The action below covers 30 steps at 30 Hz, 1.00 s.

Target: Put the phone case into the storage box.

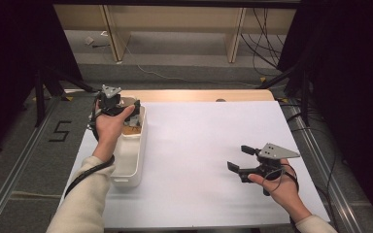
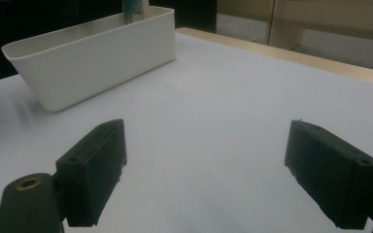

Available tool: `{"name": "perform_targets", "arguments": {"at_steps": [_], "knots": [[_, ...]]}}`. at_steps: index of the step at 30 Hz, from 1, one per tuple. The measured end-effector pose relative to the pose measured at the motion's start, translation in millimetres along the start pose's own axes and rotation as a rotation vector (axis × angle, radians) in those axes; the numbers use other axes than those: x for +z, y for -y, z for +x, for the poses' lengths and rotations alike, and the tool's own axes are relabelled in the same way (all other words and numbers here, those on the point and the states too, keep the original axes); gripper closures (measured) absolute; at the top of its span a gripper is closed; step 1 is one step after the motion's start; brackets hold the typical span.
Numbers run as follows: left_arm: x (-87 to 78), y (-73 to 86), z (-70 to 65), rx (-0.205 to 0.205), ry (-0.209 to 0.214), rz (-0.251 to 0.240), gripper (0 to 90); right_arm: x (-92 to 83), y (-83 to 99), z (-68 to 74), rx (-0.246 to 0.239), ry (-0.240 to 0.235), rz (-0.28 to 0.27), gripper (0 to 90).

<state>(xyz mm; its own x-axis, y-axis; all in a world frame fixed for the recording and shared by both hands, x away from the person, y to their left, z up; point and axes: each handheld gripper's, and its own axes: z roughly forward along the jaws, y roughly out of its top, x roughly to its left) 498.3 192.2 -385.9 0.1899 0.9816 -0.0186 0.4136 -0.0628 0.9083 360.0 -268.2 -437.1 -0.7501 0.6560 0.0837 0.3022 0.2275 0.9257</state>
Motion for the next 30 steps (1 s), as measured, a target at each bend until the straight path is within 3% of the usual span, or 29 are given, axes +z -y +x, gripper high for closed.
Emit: {"name": "perform_targets", "arguments": {"at_steps": [30], "knots": [[10.9,5.2,0.7,-0.026,0.005,0.034,10.0,0.4,0.5,0.1,0.001,-0.006,0.003,16.3]]}}
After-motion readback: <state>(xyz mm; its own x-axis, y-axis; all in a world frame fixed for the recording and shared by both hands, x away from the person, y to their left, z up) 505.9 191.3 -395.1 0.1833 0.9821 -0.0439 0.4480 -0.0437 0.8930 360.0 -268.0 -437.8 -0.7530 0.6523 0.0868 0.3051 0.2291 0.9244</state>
